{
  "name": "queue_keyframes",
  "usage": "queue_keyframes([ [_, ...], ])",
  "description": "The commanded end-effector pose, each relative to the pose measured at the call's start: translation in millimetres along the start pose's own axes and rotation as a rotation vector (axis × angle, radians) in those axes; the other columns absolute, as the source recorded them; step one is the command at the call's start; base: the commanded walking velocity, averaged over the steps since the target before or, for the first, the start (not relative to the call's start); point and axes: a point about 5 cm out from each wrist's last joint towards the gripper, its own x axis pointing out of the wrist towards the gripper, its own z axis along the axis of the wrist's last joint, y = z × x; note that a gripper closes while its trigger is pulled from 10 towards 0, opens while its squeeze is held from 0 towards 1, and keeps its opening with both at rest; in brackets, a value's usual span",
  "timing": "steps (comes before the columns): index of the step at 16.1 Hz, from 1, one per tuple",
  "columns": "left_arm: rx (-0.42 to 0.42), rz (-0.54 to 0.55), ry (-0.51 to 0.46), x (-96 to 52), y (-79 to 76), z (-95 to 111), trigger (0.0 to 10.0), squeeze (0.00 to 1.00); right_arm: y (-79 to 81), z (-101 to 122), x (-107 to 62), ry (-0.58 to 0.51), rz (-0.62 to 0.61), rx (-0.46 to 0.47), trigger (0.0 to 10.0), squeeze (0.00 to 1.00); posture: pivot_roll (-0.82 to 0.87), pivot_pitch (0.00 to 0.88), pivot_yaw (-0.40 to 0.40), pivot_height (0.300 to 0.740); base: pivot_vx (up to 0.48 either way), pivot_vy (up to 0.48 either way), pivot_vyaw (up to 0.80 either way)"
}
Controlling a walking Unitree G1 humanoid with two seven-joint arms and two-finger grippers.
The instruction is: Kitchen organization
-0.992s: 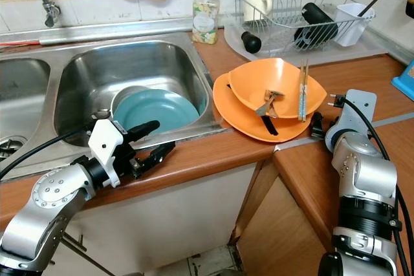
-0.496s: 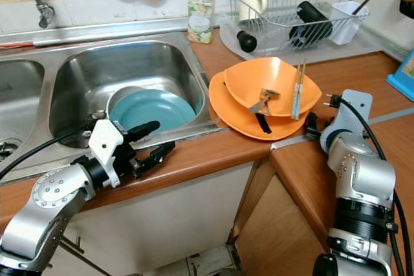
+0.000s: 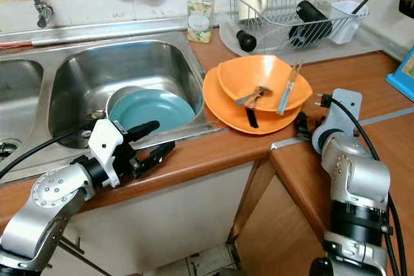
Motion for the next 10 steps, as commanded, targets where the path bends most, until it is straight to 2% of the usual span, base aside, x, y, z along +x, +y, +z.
queue_keyframes([
  [1,0.031,-0.007,-0.007,0.7,0.9,6.5,10.0,0.00,12.1,3.9,-2.0,-0.015,0.074,-0.013,10.0,0.00,-0.02,0.000,0.006,0.740,0.000,0.000,0.00],
  [6,0.030,-0.006,-0.008,1.2,1.7,7.0,10.0,0.00,23.5,4.8,-6.4,-0.021,0.144,-0.070,10.0,0.00,-0.02,0.000,0.008,0.740,0.000,0.000,0.00],
  [10,0.030,-0.005,-0.008,1.7,1.8,7.0,10.0,0.00,21.7,4.4,-8.4,-0.019,0.138,-0.083,10.0,0.00,-0.02,0.000,0.008,0.740,0.000,0.000,0.00],
])
